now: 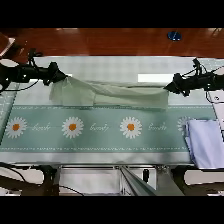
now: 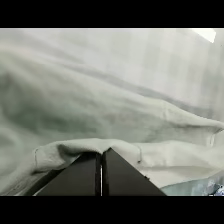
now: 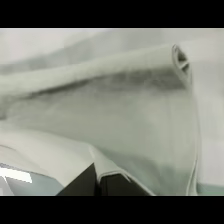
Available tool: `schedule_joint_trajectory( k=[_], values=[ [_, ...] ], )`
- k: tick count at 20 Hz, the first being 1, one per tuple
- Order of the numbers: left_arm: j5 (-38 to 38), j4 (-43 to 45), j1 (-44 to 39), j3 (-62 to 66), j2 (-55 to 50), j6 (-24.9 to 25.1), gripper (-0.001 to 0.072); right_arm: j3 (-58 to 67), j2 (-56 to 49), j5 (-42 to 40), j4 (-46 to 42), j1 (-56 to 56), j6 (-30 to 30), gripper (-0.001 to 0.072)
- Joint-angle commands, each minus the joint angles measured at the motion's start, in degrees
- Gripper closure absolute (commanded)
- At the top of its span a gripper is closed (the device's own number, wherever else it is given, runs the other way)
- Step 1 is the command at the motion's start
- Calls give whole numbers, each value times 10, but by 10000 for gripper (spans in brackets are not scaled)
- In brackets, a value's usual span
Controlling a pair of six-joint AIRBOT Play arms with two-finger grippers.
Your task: Fold the shirts.
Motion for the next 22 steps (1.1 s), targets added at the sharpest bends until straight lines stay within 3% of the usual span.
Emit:
schedule_joint_trajectory(
  k=[1,8,9,10,11,13,15,17,18,19,22],
  values=[
    [-12,-1,-9,99,-88,-31,689,28,-47,-28,1,2,10,681],
    [-15,-1,-16,154,-141,-31,670,28,-74,-58,20,2,10,664],
    [-15,-1,-14,156,-140,-27,502,28,-74,-68,26,2,10,468],
    [-35,2,-8,165,-139,-25,202,30,-73,-63,42,-3,7,301],
    [-70,20,4,186,-138,-23,197,41,-73,-36,45,-14,5,299],
    [-164,106,46,242,-132,-70,198,70,-65,33,32,-54,5,299],
    [-209,209,93,245,-91,-101,198,71,-36,70,-21,-101,9,299],
    [-157,255,126,178,-17,-96,198,37,6,50,-115,-126,40,299],
    [-85,243,131,107,37,-96,198,0,26,16,-134,-130,57,299],
    [-7,220,127,25,91,-89,198,-40,38,-20,-128,-130,63,299],
    [179,135,71,-219,247,5,199,-115,29,-82,-35,-101,33,300]
  ],
)
